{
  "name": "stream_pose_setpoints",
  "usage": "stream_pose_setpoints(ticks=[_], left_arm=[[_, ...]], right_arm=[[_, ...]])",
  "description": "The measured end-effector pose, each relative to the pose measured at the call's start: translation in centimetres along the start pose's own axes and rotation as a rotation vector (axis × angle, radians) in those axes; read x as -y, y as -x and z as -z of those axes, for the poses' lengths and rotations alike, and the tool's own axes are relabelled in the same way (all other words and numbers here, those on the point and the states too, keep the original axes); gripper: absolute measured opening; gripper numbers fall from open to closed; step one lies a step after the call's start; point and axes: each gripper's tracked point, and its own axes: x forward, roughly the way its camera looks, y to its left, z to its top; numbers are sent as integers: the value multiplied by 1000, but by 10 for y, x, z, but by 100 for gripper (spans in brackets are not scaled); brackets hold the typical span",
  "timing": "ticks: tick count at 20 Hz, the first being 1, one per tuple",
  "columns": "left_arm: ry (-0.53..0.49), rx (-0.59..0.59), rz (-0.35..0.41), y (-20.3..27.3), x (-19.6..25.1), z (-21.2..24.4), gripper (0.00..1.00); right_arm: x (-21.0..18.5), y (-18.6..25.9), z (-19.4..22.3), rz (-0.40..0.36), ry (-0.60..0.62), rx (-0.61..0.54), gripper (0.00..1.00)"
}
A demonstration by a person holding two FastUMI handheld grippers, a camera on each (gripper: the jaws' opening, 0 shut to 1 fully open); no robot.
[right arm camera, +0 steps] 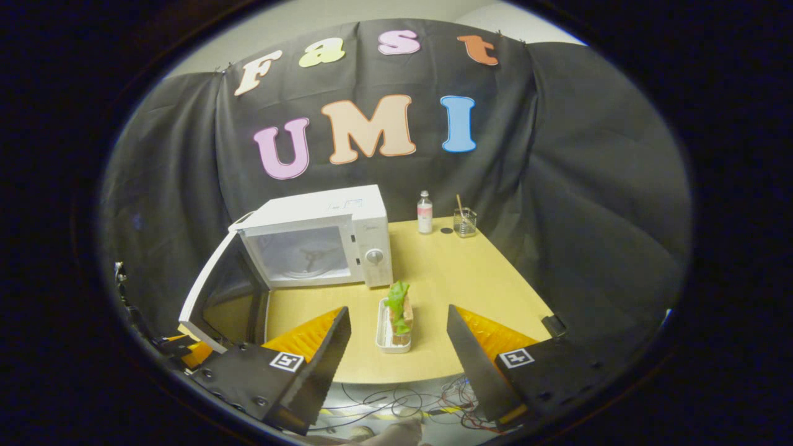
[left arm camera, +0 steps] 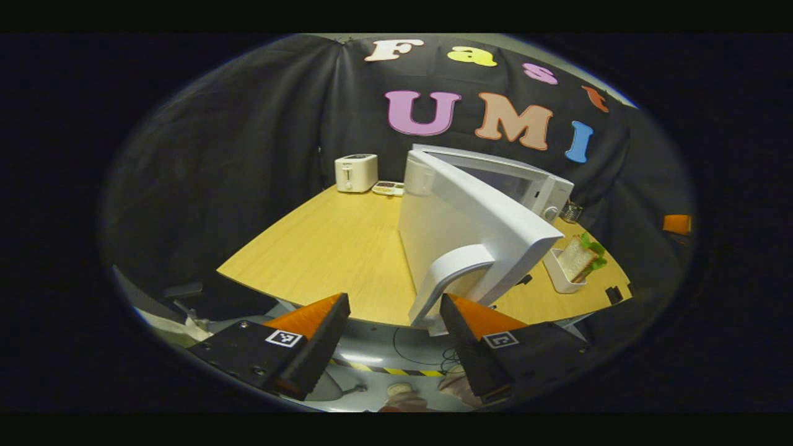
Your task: Open the microwave oven with the left hand, put the food in, and close the microwave oven.
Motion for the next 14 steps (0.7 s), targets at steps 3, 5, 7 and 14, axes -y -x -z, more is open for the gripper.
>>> stream_pose_setpoints(ticks=[3,5,7,14], left_arm=[[25,22,-35,13,-34,-4,90],[45,36,-63,19,-54,-9,90],[82,69,-92,31,-73,-21,90],[78,267,-192,70,-95,-97,89]], right_arm=[[-4,14,2,28,0,18,92],[-5,21,4,48,2,22,92],[-5,25,6,64,1,20,92],[-3,1,11,78,7,-56,92]])
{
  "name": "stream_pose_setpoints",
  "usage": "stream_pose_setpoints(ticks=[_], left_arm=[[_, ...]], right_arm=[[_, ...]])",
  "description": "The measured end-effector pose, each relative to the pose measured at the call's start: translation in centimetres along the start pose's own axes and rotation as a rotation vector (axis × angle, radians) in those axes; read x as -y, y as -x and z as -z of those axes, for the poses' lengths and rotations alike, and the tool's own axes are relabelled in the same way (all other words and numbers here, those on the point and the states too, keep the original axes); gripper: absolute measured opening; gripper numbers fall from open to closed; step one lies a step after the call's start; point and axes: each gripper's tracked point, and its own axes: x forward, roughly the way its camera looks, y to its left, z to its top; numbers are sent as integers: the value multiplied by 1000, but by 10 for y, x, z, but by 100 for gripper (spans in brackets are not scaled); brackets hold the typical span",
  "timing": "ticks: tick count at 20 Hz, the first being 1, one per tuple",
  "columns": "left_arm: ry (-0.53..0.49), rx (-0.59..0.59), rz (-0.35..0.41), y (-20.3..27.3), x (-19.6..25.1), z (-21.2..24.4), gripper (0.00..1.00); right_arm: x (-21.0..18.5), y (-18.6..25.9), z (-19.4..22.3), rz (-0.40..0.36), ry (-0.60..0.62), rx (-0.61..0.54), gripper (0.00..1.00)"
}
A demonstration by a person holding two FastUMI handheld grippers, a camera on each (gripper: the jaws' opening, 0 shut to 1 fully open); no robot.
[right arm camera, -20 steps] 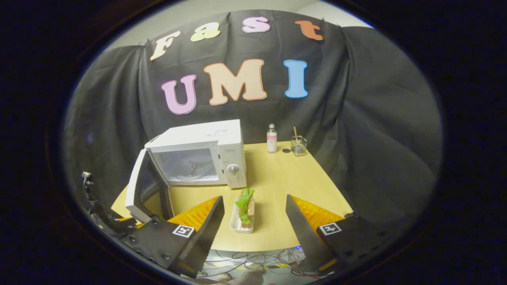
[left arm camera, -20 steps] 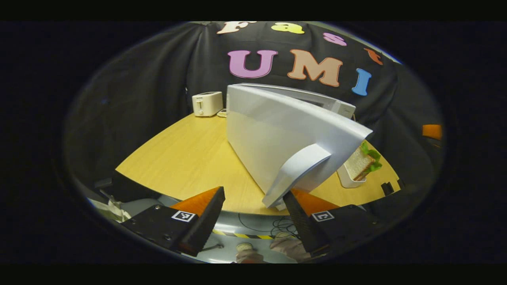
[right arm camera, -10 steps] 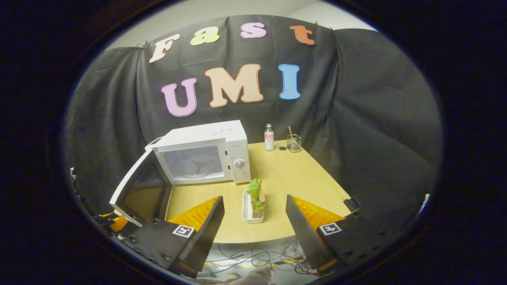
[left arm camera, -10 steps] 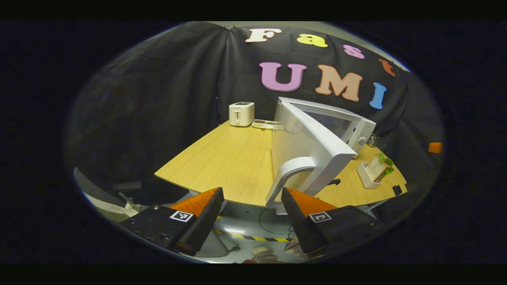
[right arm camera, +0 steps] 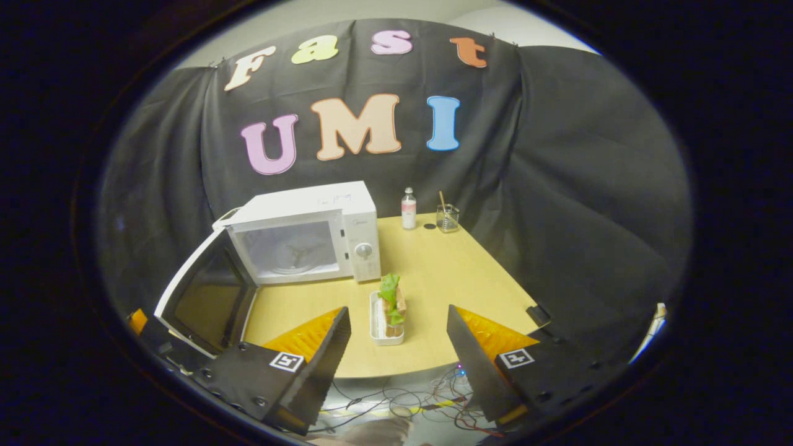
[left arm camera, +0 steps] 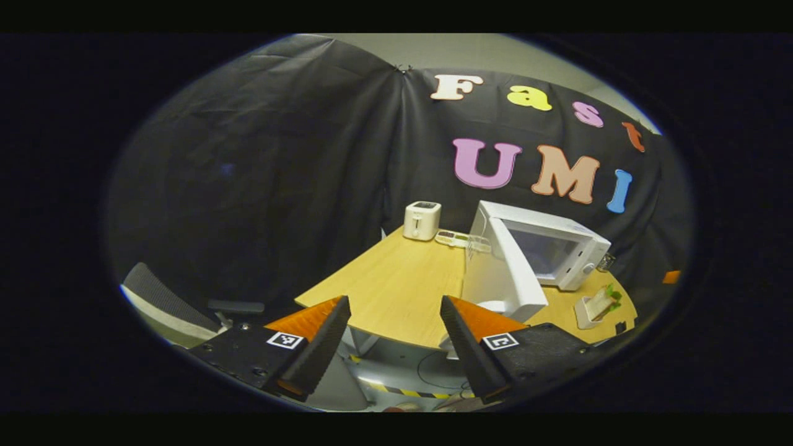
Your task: Open the microwave oven with the left hand, put the food in, and close the microwave oven.
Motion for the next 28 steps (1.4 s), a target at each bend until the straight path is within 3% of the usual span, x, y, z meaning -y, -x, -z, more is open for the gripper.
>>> stream_pose_setpoints(ticks=[3,4,5,6,7,8,10,11,12,13,14,16,18,19,21,22,23,25,26,27,28], left_arm=[[-15,59,-4,-3,23,-26,89],[-10,75,0,-4,33,-34,85],[4,94,-1,-6,43,-41,89],[25,117,-19,-8,49,-52,89],[49,136,-39,-12,55,-60,84],[71,156,-52,-14,62,-67,89],[98,194,-78,-23,75,-82,84],[103,205,-94,-29,79,-86,84],[107,222,-110,-34,83,-92,89],[112,242,-133,-38,84,-99,89],[114,262,-159,-40,85,-105,84],[118,288,-209,-43,86,-113,89],[112,298,-250,-45,86,-118,84],[103,298,-267,-45,87,-120,89],[77,291,-293,-47,88,-120,84],[66,283,-304,-48,96,-116,89],[61,281,-306,-49,98,-116,84],[55,266,-300,-53,105,-115,89],[51,261,-295,-56,98,-117,84],[48,255,-291,-57,99,-118,89],[46,247,-285,-57,102,-116,84]], right_arm=[[3,-24,2,-13,21,-76,92],[4,-35,5,-19,31,-106,92],[5,-48,5,-29,36,-134,98],[7,-61,7,-38,38,-163,92],[9,-75,8,-44,38,-192,93],[11,-91,9,-56,40,-221,98],[10,-119,13,-86,52,-281,98],[8,-131,16,-107,61,-315,93],[6,-143,21,-127,70,-353,93],[4,-150,26,-149,78,-390,98],[-1,-162,31,-183,89,-438,98],[-12,-181,41,-236,85,-523,94],[-18,-194,53,-275,78,-606,99],[-21,-200,59,-286,80,-642,92],[-24,-208,69,-292,96,-689,92],[-25,-209,74,-296,102,-706,92],[-25,-212,78,-299,102,-720,92],[-23,-217,86,-284,98,-743,87],[-22,-220,90,-275,89,-753,96],[-21,-222,92,-268,83,-761,86],[-22,-223,96,-273,83,-770,80]])
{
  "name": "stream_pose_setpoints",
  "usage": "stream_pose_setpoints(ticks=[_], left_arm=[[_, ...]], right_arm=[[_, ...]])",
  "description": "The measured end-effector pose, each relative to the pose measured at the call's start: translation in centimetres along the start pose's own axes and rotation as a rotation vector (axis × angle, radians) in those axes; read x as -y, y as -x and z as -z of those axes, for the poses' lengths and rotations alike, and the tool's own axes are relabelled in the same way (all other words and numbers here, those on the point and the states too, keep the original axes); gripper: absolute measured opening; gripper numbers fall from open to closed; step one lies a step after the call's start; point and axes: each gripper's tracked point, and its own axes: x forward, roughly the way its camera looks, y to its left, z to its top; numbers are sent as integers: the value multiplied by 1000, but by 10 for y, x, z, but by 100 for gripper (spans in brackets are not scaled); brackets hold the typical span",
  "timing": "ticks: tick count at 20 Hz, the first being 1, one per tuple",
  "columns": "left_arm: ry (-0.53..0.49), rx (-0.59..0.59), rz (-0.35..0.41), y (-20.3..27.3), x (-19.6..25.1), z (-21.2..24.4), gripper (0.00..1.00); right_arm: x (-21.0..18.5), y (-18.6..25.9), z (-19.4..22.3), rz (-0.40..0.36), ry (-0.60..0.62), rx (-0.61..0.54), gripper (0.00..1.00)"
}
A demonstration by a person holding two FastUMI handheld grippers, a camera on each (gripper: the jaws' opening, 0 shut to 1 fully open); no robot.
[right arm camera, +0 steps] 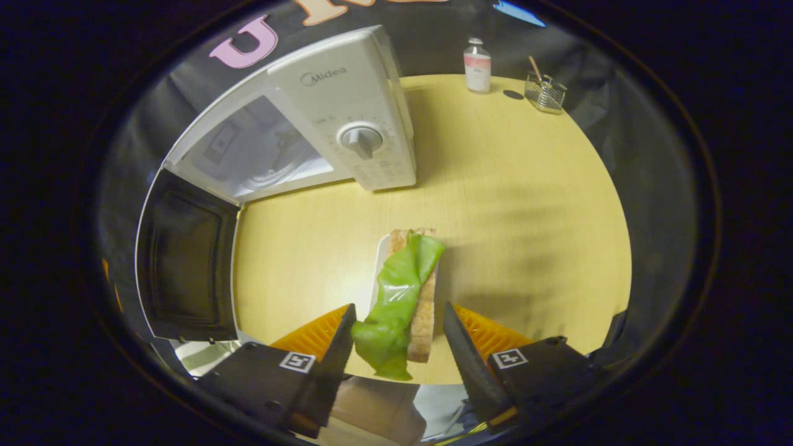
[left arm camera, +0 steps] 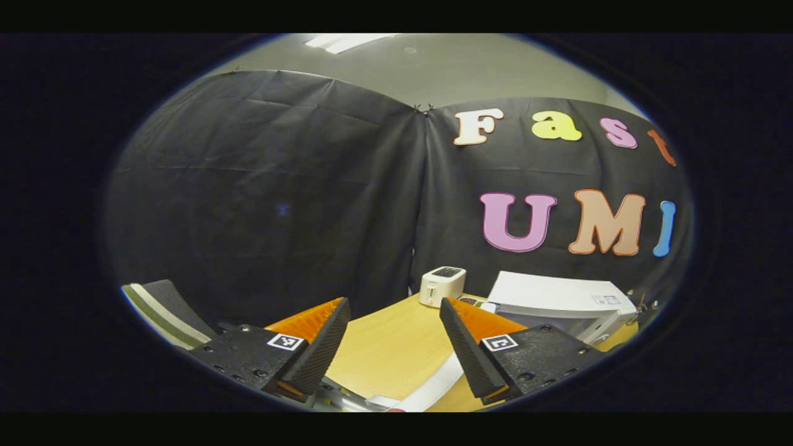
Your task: Open the microwave oven with the left hand, put the food in, and close the microwave oven.
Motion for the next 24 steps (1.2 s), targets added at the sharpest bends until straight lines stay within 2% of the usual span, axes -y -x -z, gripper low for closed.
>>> stream_pose_setpoints(ticks=[1,2,3,4,5,6,7,9,10,11,12,13,14,16,17,18,20,21,22,23,24], left_arm=[[0,-9,9,-1,5,2,84],[0,-14,21,-5,15,5,89],[-1,-20,32,-7,22,6,89],[-1,-24,42,-8,25,8,89],[-1,-29,55,-10,32,9,89],[0,-33,69,-11,38,10,84],[2,-36,82,-13,43,10,89],[0,-41,105,-17,52,12,89],[-3,-42,116,-20,57,13,84],[-5,-44,126,-21,61,15,84],[-6,-48,136,-22,64,16,84],[-4,-53,146,-18,75,20,84],[-2,-60,159,-22,70,18,89],[0,-73,182,-22,73,22,89],[3,-79,192,-23,73,24,84],[7,-84,208,-24,74,25,84],[5,-97,235,-27,73,28,84],[2,-99,250,-27,72,28,89],[-2,-100,266,-29,70,28,84],[-9,-102,285,-30,69,29,84],[-18,-111,303,-32,67,31,89]], right_arm=[[1,-3,2,0,3,-8,69],[1,-6,6,-3,7,-20,74],[3,-7,9,8,12,-26,61],[6,-7,7,14,8,-24,57],[7,-5,8,22,-4,-22,48],[9,-5,7,26,-28,-16,49],[10,-3,6,21,-56,-11,34],[12,-3,4,13,-105,4,34],[12,-2,3,9,-121,12,34],[11,1,2,4,-135,19,34],[10,4,1,-2,-143,23,40],[10,7,1,-4,-142,28,40],[10,11,1,-2,-137,33,40],[10,18,-2,12,-135,52,40],[7,23,-4,12,-141,69,40],[4,26,-5,6,-149,83,40],[-6,37,-9,-16,-180,123,40],[-13,42,-11,-32,-202,150,40],[-22,47,-14,-55,-221,183,40],[-32,50,-18,-84,-242,215,40],[-45,54,-19,-118,-270,238,40]])
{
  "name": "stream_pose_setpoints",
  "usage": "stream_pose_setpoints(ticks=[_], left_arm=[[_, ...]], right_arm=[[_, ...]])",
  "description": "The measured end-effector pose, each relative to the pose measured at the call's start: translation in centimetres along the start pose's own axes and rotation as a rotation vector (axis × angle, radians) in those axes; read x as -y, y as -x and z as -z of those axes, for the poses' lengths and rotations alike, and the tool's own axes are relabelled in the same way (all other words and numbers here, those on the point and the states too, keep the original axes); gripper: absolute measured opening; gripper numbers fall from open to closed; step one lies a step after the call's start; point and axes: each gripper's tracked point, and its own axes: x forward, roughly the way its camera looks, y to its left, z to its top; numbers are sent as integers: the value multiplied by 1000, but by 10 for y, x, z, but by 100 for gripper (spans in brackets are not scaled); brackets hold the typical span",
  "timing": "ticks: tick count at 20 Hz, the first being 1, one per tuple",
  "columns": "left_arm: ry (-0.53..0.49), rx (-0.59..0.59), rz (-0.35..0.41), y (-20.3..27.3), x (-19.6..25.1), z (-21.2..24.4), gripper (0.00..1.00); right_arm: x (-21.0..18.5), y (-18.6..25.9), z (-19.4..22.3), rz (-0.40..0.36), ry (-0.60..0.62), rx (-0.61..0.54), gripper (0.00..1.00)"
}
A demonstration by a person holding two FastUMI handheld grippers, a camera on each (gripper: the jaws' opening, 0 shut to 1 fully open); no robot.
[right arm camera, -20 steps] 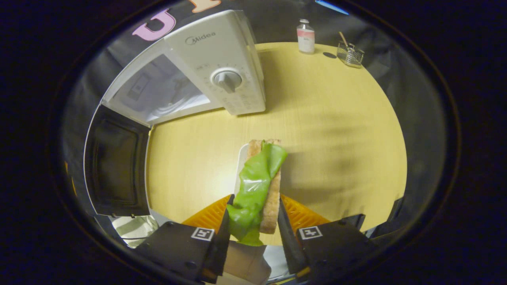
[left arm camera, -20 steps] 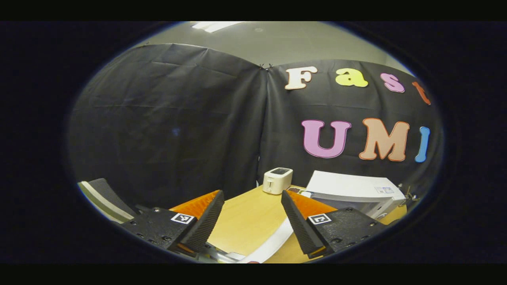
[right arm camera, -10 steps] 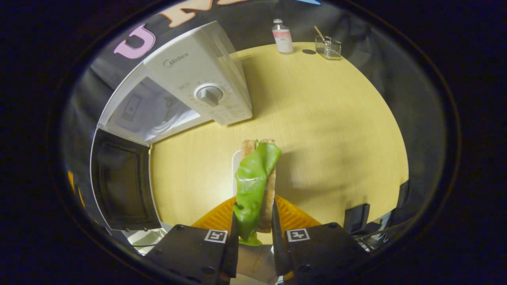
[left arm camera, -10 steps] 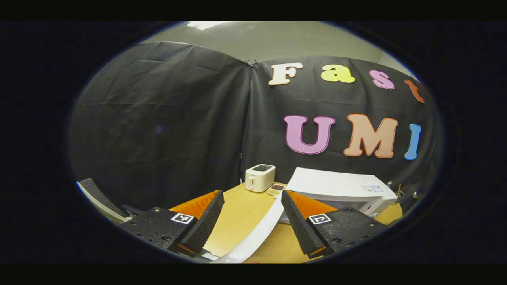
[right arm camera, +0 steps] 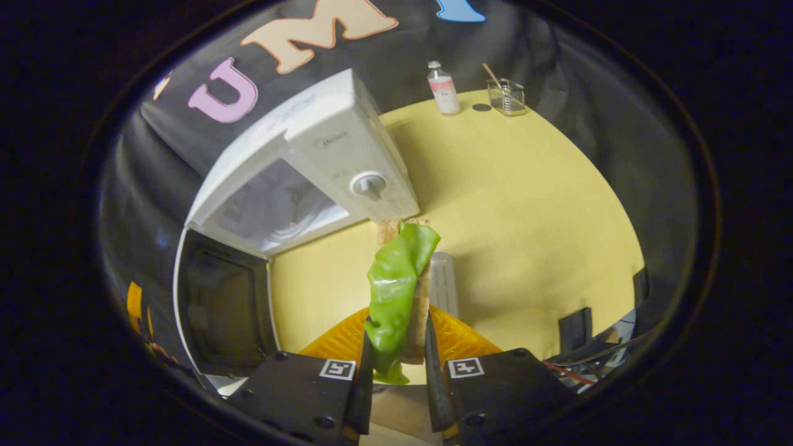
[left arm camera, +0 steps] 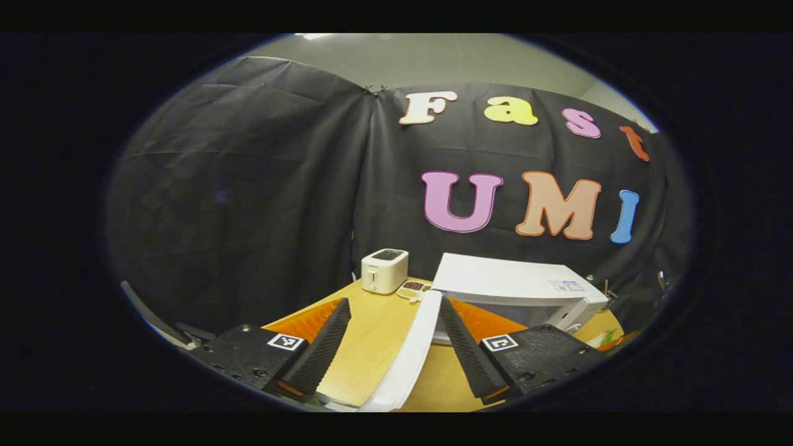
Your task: Open the microwave oven with the left hand, put the food in, and close the microwave oven.
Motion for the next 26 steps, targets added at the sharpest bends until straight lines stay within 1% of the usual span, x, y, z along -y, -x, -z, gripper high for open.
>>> stream_pose_setpoints(ticks=[5,8,12,15,18,20,24,26], left_arm=[[-16,-31,57,-4,-13,5,89],[5,-46,88,-3,-16,10,89],[-9,-57,125,-3,-22,13,89],[-46,-40,113,-8,-36,9,89],[-42,-39,112,-11,-43,9,89],[-41,-46,111,-13,-47,10,89],[-35,-62,115,-14,-49,15,89],[-35,-72,112,-15,-51,17,89]], right_arm=[[-68,5,7,-189,-124,62,40],[-120,0,8,-327,-193,101,39],[-173,-17,5,-442,-244,142,39],[-196,-39,-3,-467,-243,191,39],[-214,-65,-11,-474,-235,237,39],[-221,-87,-19,-449,-220,270,39],[-222,-123,-35,-382,-206,321,39],[-222,-136,-41,-361,-213,333,39]])
